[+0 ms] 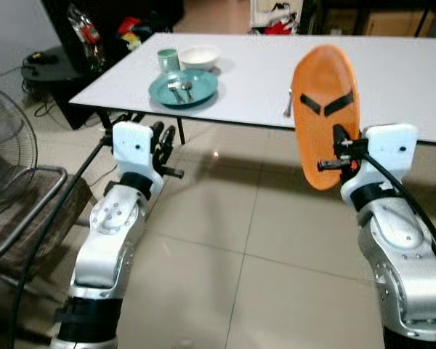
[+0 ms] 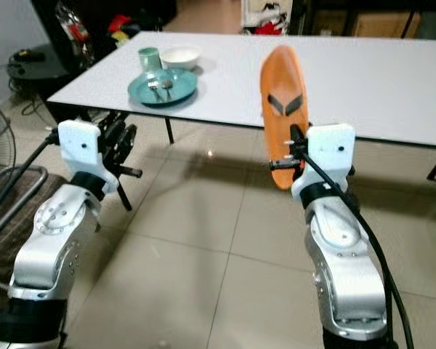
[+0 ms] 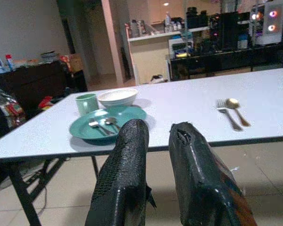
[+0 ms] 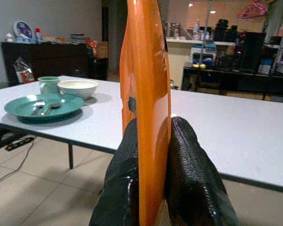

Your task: Setting the table

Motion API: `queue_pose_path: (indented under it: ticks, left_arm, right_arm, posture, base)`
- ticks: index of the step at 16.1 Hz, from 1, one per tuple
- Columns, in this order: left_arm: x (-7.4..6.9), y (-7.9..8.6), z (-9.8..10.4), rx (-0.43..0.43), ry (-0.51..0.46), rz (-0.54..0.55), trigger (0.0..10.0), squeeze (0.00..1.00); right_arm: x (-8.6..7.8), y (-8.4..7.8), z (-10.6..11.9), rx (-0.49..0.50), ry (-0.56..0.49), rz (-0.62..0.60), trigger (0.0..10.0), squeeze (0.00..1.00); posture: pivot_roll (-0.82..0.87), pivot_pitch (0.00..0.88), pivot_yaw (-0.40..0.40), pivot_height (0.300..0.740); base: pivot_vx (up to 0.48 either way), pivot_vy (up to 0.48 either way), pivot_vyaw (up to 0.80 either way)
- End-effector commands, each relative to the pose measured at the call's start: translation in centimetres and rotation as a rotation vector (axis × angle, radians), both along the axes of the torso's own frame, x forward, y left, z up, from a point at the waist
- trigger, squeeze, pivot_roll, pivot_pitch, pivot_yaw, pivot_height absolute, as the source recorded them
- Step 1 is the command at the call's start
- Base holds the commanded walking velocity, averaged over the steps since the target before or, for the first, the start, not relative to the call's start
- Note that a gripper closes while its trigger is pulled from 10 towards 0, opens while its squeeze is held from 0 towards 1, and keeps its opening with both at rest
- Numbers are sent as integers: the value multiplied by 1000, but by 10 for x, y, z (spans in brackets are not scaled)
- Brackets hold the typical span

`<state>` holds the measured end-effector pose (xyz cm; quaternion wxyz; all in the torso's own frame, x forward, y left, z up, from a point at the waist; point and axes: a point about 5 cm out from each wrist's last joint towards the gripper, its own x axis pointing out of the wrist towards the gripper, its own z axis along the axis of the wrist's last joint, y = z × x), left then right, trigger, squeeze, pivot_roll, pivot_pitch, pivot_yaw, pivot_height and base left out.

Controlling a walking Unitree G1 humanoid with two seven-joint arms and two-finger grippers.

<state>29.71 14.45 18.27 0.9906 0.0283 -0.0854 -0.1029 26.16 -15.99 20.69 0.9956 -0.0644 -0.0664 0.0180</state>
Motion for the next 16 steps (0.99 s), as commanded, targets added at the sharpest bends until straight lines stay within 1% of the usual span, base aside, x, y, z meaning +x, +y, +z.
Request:
queue_pose_path:
  ticks: [1,5,7,11,16]
  left_arm:
    - [-2,11,0,3,7,26,10000,0]
    - [-3,7,-2,-10,10,33,10000,0]
    - [-6,7,-4,-16,15,41,10000,0]
    - [-7,7,-5,-24,18,49,10000,0]
    - [-6,4,-5,-25,20,29,10000,0]
  right_arm:
    - [-1,14,7,13,-34,73,10000,0]
    - [-1,10,8,11,-29,72,10000,0]
    - [0,10,9,-4,-29,94,10000,0]
    - [1,11,9,-11,-27,108,10000,0]
    - [1,8,10,-10,-28,95,10000,0]
  posture:
    - [-23,0,82,740]
    - [-25,0,58,740]
    - [-20,0,42,740]
    - [-16,0,34,740]
    - [-32,0,52,740]
  base:
    - [337,0,0]
    - [343,0,-800]
    - [341,0,-738]
    - [344,0,0]
    - [346,0,0]
